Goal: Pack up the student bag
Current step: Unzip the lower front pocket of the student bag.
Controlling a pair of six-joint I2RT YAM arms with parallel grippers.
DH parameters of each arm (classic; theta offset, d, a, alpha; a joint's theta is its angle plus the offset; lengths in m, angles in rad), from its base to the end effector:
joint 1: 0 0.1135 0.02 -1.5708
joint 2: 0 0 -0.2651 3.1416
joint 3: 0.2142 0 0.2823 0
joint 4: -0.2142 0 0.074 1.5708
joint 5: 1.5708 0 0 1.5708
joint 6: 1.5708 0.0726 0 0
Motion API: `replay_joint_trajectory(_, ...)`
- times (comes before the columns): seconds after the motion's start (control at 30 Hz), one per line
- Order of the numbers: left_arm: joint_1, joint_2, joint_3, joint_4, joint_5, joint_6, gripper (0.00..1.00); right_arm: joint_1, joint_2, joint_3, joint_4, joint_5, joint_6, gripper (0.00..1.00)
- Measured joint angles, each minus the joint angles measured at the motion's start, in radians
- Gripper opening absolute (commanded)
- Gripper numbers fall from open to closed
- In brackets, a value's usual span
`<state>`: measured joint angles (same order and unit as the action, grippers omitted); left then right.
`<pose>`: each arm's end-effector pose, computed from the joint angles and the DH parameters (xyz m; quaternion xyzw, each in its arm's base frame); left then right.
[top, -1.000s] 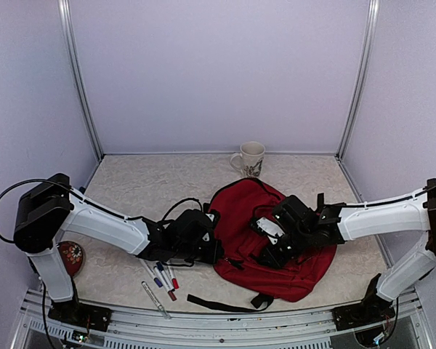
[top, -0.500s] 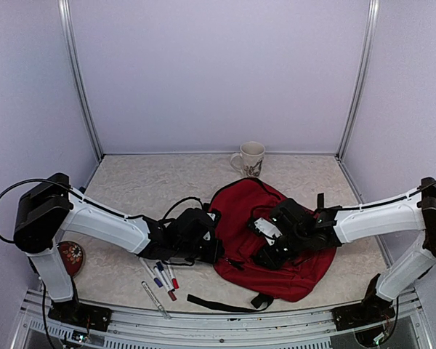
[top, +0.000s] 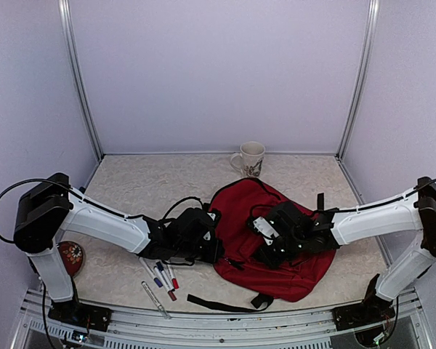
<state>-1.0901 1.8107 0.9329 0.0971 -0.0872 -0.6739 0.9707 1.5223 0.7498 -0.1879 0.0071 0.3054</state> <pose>0.1949 -0.3600 0.0941 0.1741 0.9057 -0.2713 0.2754 0.1871 0.2726 0.1086 -0.3104 0.9018 0.1763 0.2434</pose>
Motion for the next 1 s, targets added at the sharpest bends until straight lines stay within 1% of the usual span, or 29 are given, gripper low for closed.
replay_joint_trajectory(0.2, 0.0, 0.0, 0.0, 0.001, 0.0, 0.0, 0.0, 0.014, -0.005, 0.0, -0.018, 0.099, 0.005, 0.12)
replay_joint_trajectory(0.27, 0.0, 0.0, 0.0, 0.002, 0.0, 0.001, 0.0, 0.016, -0.01, 0.001, -0.026, 0.111, 0.006, 0.15)
replay_joint_trajectory(0.5, 0.0, 0.0, 0.0, 0.0, -0.003, 0.002, 0.0, 0.029, -0.005, -0.003, 0.0, 0.014, -0.032, 0.18)
replay_joint_trajectory(0.57, 0.0, 0.0, 0.0, -0.001, -0.004, 0.002, 0.0, 0.039, 0.005, -0.003, 0.01, 0.002, -0.035, 0.21)
replay_joint_trajectory(0.63, 0.0, 0.0, 0.0, -0.001, -0.004, 0.002, 0.0, 0.041, 0.014, -0.003, 0.018, 0.001, -0.035, 0.21)
replay_joint_trajectory(0.73, 0.0, 0.0, 0.0, -0.001, -0.005, 0.002, 0.0, 0.044, 0.025, -0.003, 0.028, 0.025, -0.031, 0.17)
replay_joint_trajectory(0.93, 0.0, 0.0, 0.0, 0.0, -0.007, 0.002, 0.0, 0.055, 0.051, 0.008, 0.027, 0.133, -0.005, 0.0)
replay_joint_trajectory(1.0, 0.0, 0.0, 0.0, 0.0, -0.008, 0.003, 0.0, 0.057, 0.052, 0.013, 0.018, 0.164, 0.004, 0.0)
